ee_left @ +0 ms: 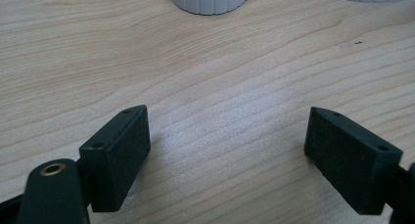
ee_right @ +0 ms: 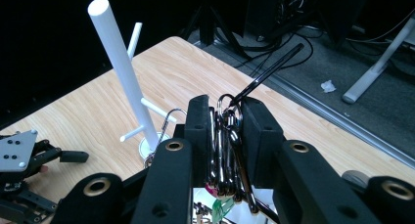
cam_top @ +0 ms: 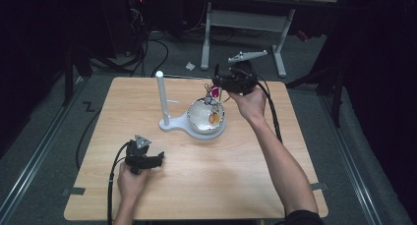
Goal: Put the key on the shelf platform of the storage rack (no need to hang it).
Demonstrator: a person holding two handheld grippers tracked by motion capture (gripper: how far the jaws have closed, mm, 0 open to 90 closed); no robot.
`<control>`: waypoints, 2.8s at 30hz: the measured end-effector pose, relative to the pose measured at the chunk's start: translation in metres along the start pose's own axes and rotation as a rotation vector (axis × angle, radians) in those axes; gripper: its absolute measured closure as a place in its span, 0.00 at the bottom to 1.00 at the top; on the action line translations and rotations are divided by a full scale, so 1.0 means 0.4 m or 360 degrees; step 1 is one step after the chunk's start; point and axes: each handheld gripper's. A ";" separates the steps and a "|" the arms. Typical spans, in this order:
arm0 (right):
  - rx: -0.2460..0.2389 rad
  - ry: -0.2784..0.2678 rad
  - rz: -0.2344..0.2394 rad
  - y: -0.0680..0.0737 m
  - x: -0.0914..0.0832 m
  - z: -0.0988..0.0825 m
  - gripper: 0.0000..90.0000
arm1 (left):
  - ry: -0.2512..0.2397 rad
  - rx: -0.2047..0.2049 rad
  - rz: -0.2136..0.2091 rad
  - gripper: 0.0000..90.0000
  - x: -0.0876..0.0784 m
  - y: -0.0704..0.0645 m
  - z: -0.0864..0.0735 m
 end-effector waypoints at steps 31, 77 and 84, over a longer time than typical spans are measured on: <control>0.0049 0.0086 0.0016 0.005 0.065 -0.106 0.83 | 0.0000 -0.0003 0.0002 0.19 0.000 0.000 0.000; 0.0132 0.0237 0.0022 0.000 0.130 -0.249 0.83 | 0.0002 0.0005 -0.0011 0.19 0.000 0.001 0.000; 0.0141 0.0245 0.0017 -0.002 0.133 -0.256 0.83 | 0.0003 -0.0013 0.0006 0.20 0.000 -0.002 0.000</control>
Point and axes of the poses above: each handheld gripper's, and its own axes: x roughly forward along the jaws, z roughly out of its top, y roughly to its left, and after that the axes turned 15 degrees about -y, right-handed
